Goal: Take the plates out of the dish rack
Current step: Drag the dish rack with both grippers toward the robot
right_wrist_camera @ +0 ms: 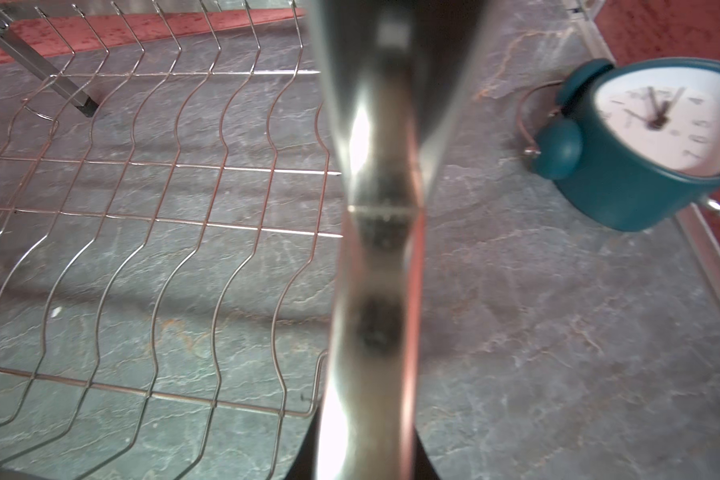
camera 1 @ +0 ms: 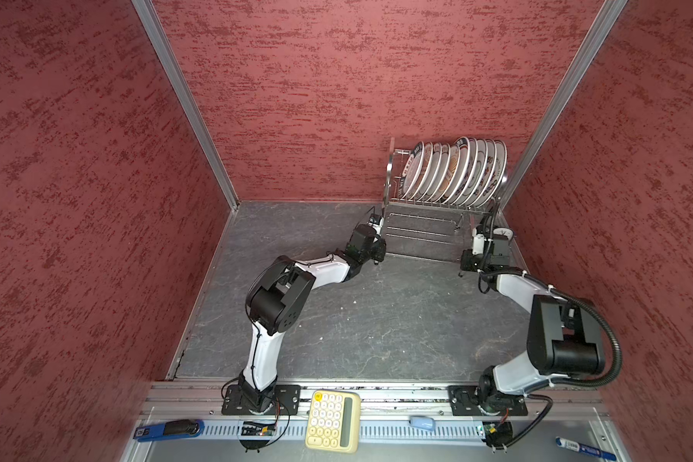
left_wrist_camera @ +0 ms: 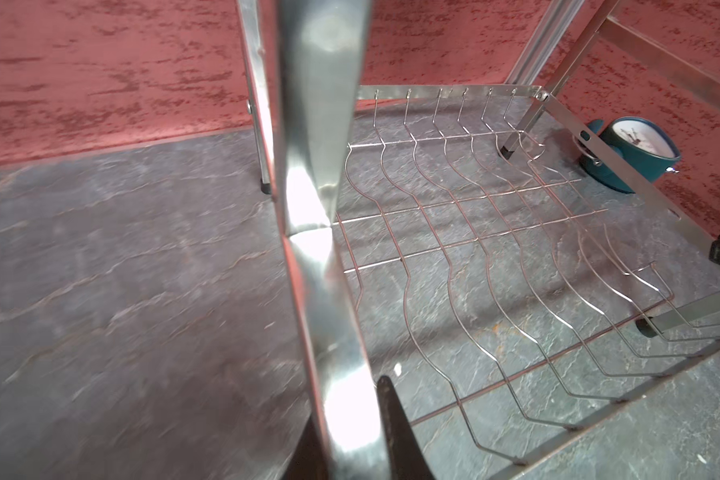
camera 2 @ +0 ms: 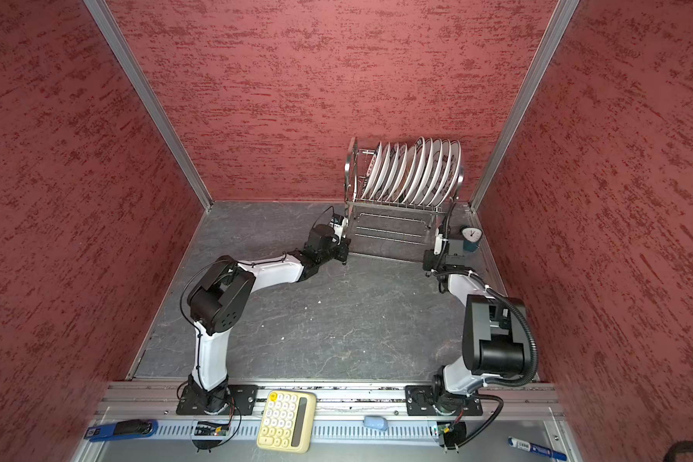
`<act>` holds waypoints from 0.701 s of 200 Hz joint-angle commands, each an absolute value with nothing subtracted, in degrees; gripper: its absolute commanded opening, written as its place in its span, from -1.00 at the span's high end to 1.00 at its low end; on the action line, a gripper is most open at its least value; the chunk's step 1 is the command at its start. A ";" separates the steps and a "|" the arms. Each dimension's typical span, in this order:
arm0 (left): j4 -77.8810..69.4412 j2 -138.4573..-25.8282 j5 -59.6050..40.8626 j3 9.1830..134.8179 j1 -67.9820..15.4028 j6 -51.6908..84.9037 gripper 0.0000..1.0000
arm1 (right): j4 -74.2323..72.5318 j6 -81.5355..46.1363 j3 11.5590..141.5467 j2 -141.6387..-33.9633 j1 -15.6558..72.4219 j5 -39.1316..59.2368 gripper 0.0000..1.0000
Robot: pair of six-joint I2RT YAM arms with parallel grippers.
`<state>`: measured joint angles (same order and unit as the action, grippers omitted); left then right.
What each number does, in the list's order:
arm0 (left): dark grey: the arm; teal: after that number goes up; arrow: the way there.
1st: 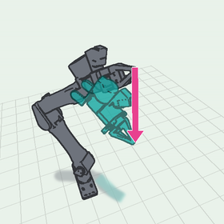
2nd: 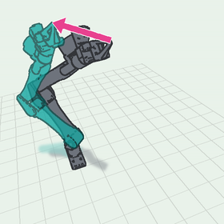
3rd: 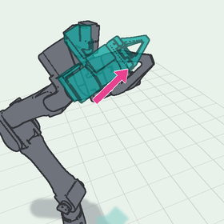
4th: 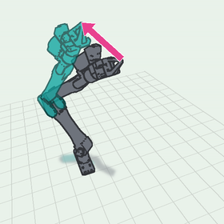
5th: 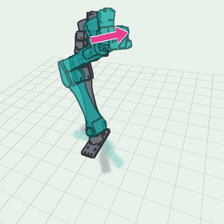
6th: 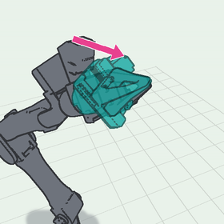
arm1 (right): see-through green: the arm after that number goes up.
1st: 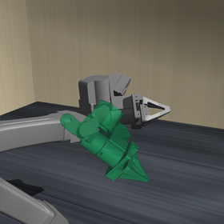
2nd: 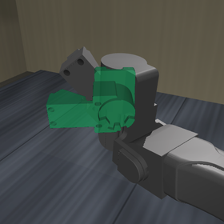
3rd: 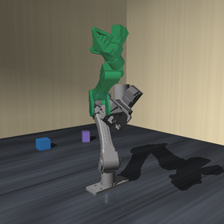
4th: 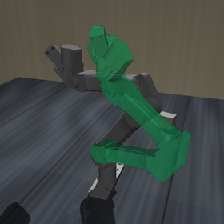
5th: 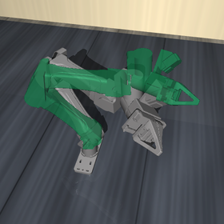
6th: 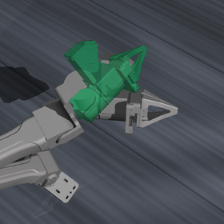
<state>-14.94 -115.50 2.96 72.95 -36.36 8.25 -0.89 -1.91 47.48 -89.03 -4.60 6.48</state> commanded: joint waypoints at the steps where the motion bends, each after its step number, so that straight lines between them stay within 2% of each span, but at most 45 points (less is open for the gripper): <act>1: -10.81 -112.40 4.55 68.38 -34.97 16.31 1.00 | 0.94 -15.70 50.28 -90.13 -2.25 17.38 0.95; 140: -7.34 -88.68 9.37 43.45 -28.14 21.05 1.00 | -1.77 -24.86 58.01 -98.03 15.18 13.38 0.95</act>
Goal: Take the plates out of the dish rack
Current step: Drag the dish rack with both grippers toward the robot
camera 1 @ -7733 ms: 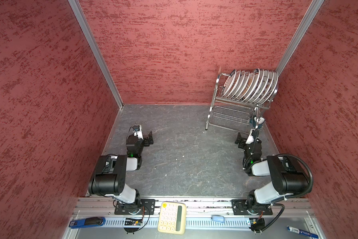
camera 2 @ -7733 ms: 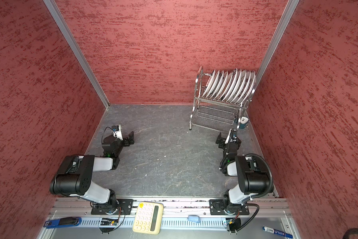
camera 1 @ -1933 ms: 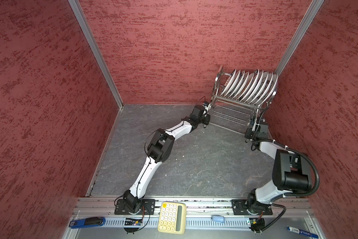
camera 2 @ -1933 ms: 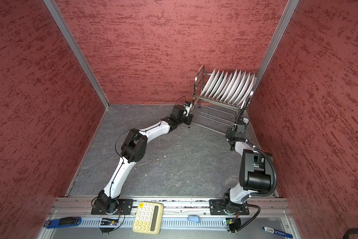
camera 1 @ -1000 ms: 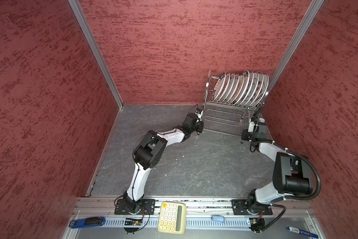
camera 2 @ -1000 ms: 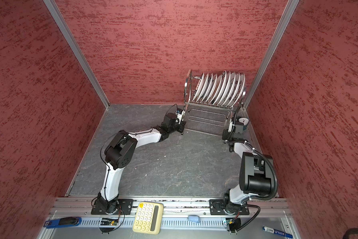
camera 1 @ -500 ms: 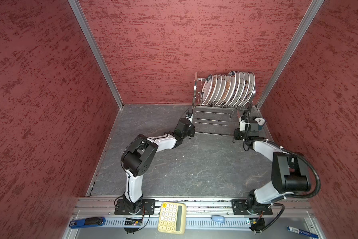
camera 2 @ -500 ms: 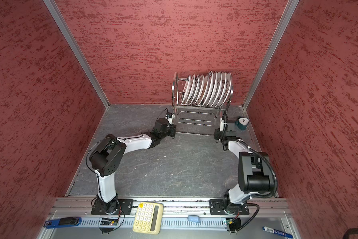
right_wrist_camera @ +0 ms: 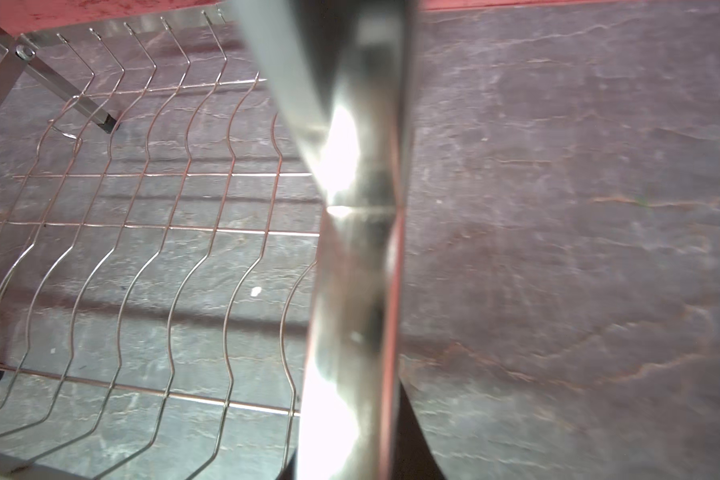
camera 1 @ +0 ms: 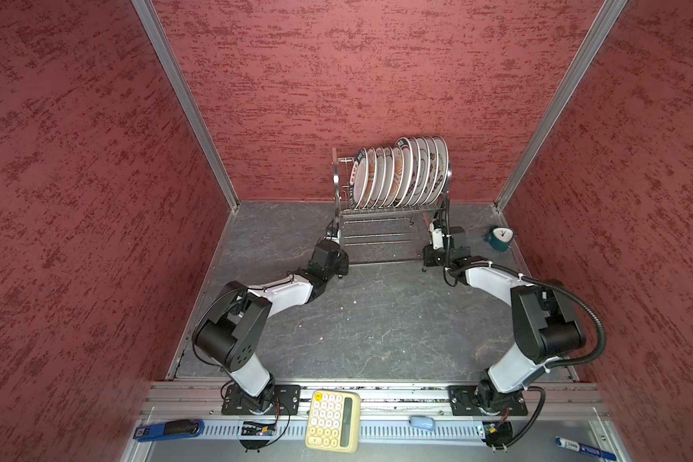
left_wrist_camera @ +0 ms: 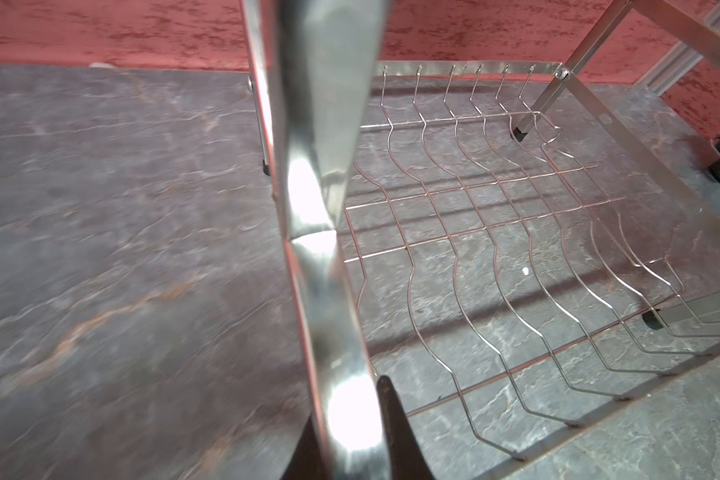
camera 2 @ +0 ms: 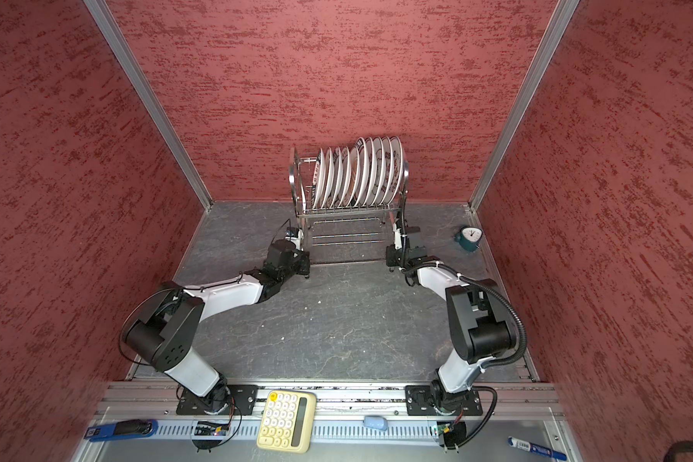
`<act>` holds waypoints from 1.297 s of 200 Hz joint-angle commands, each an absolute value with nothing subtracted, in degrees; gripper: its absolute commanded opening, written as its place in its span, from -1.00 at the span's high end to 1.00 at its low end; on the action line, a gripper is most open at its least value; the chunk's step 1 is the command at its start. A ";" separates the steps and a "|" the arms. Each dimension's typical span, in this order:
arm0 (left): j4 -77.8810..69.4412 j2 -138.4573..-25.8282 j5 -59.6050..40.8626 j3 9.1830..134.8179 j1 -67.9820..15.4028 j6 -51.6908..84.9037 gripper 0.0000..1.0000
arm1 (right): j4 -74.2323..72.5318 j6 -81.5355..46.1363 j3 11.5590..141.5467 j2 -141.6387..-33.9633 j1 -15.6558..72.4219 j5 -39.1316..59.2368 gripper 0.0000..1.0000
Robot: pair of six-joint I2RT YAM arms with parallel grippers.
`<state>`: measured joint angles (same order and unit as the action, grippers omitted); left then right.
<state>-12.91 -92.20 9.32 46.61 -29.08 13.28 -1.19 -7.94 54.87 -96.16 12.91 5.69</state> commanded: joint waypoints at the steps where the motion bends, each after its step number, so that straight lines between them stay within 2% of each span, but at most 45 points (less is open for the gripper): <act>1: -7.32 -88.42 9.43 43.30 -28.09 21.07 1.00 | -1.81 -24.86 58.10 -98.14 15.37 13.37 0.95; 137: 5.85 -62.20 12.72 27.45 -23.99 26.15 1.00 | -2.14 -26.90 69.41 -108.35 27.88 11.95 0.89; 209: 11.08 -55.84 13.21 25.57 -23.00 27.20 1.00 | -2.11 -27.00 71.17 -109.97 28.54 12.39 0.86; 259: 14.46 -52.94 13.45 24.90 -22.94 29.17 1.00 | -1.67 -26.09 71.63 -109.82 28.97 13.45 0.75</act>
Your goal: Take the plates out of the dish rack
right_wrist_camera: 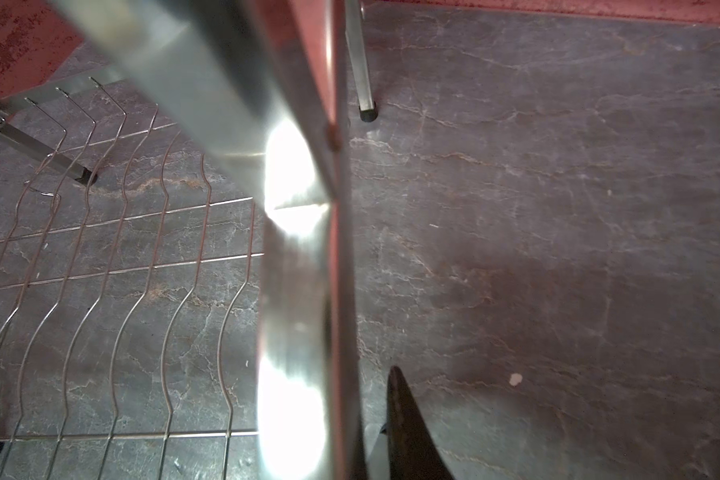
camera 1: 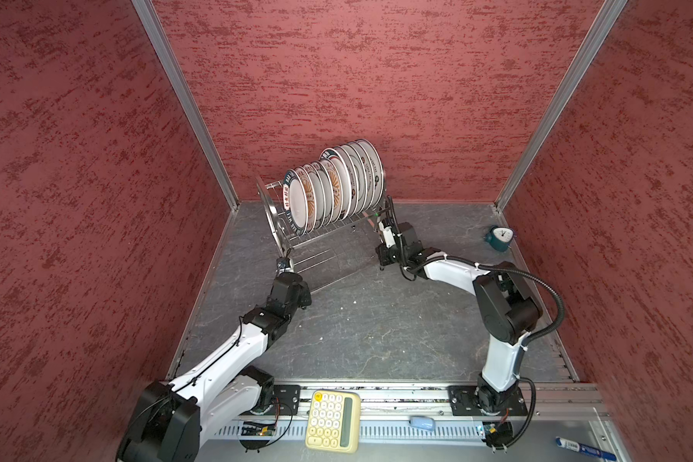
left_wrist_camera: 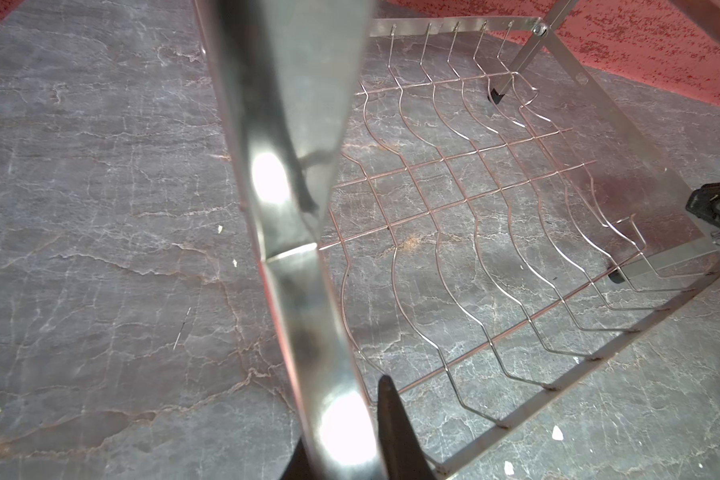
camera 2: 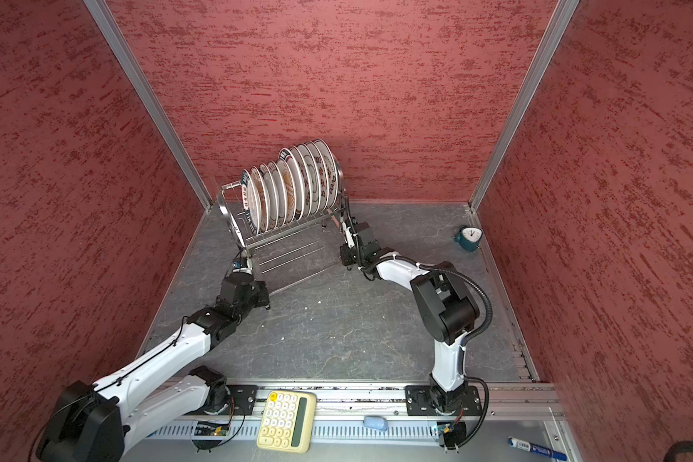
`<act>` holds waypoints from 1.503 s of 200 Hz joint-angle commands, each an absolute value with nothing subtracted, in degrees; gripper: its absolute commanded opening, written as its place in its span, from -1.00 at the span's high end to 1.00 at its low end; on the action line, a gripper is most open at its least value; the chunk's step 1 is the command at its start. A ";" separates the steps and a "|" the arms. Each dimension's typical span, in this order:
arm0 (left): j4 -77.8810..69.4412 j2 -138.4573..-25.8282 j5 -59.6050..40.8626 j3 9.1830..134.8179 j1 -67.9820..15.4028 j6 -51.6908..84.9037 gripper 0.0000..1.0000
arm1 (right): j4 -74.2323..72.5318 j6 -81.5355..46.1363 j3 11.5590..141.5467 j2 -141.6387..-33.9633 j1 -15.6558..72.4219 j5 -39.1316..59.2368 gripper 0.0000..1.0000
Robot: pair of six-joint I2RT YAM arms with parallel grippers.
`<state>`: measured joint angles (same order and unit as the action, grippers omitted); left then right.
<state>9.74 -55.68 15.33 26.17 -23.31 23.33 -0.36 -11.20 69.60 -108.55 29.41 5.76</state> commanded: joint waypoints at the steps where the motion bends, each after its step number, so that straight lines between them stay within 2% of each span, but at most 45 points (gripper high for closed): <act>1: 14.39 -52.88 13.45 24.88 -22.94 29.22 1.00 | -1.67 -26.10 71.63 -109.84 28.99 13.45 0.75; 75: 14.85 -53.22 13.90 25.04 -22.94 29.71 0.79 | -1.08 -25.44 71.59 -109.00 29.00 12.92 0.49; 97: 15.47 -52.83 14.24 25.22 -22.95 29.95 0.61 | -0.89 -25.30 71.45 -108.55 29.00 12.89 0.32; 111: 16.06 -52.49 14.71 25.21 -22.94 30.32 0.41 | -0.88 -25.25 71.28 -108.16 29.04 12.78 0.15; 153: 17.09 -51.00 15.47 25.05 -23.08 30.73 0.09 | -0.29 -24.87 70.73 -106.98 28.96 11.54 -0.08; 179: 18.37 -50.21 16.03 25.22 -23.15 31.26 -0.36 | 0.62 -25.13 70.45 -106.21 28.97 9.99 -0.34; 208: 20.38 -48.19 17.90 25.29 -23.47 32.39 -0.67 | 1.12 -25.31 69.37 -104.49 29.00 8.57 -0.56; 225: 21.71 -46.58 18.76 25.25 -23.77 32.95 -0.76 | 1.47 -25.50 68.93 -103.52 29.03 7.68 -0.97; 250: 23.55 -43.80 19.68 25.27 -24.33 33.69 -1.00 | 2.14 -26.17 68.05 -101.65 28.97 6.68 -0.98; 300: 28.72 -39.96 21.88 26.38 -26.64 35.13 -0.99 | 6.36 -29.61 64.82 -95.35 29.00 -2.68 -0.98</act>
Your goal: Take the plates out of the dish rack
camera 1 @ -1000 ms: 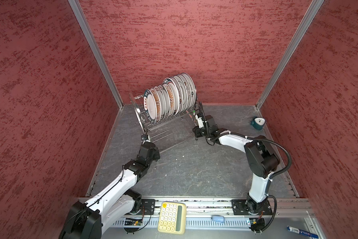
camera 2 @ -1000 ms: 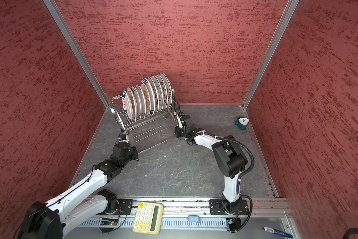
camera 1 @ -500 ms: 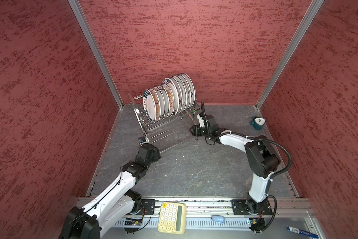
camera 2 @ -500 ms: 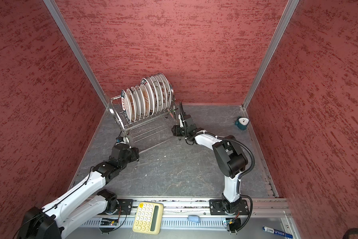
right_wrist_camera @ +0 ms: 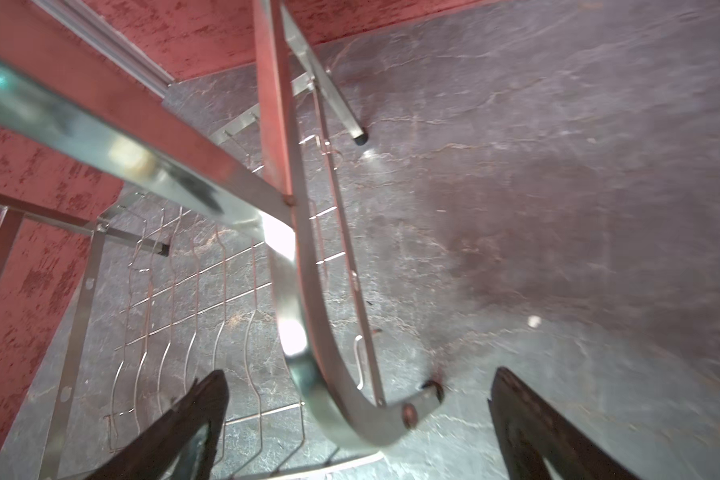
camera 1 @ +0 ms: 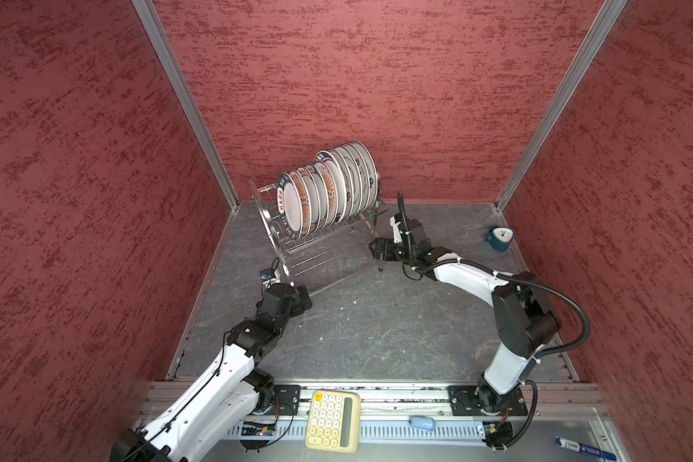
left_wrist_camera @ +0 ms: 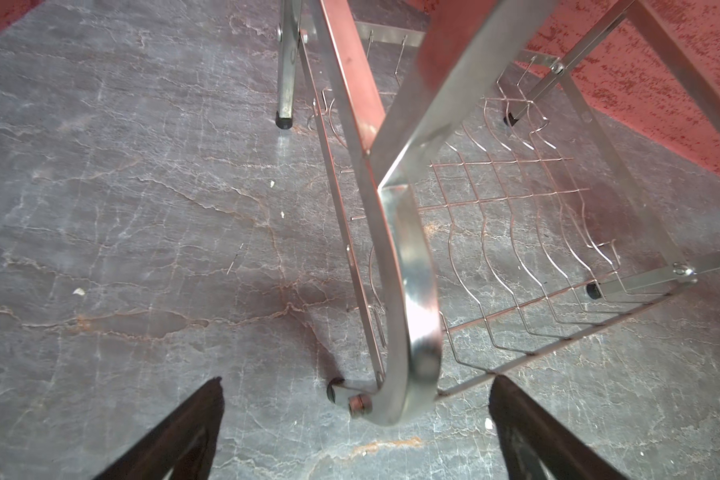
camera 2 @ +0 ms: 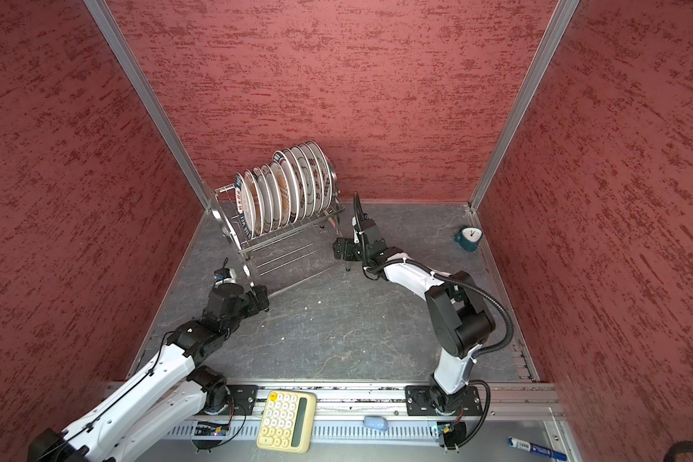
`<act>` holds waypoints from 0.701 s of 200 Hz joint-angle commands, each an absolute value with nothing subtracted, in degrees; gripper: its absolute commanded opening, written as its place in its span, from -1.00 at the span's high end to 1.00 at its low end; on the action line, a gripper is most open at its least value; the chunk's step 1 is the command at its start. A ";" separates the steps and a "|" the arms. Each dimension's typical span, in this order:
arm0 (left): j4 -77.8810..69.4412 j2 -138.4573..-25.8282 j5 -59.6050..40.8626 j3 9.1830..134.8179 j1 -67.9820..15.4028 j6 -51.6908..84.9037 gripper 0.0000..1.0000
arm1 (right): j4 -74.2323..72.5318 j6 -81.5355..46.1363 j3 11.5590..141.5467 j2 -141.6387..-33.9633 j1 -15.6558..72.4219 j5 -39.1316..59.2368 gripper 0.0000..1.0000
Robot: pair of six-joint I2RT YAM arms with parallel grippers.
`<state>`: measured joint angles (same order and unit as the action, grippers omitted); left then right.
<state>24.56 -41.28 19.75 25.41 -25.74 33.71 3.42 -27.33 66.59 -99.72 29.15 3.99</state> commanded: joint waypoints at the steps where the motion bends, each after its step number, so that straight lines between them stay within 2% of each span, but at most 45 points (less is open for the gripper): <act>1: 28.86 -39.89 21.93 26.42 -26.72 35.28 -0.99 | 6.39 -29.62 64.75 -95.09 29.00 -2.83 -0.98; 67: 39.54 -35.22 19.75 30.86 -29.93 42.33 -0.99 | 19.01 -26.57 62.83 -83.59 29.09 -5.36 -0.98; 89: 43.30 -33.26 20.34 32.14 -32.09 45.36 -0.99 | 22.12 -25.96 61.54 -76.22 29.19 -7.10 -0.98; 140: 47.38 -26.03 21.09 31.94 -35.93 48.78 -0.99 | 30.19 -24.71 67.42 -67.16 31.12 0.04 -0.98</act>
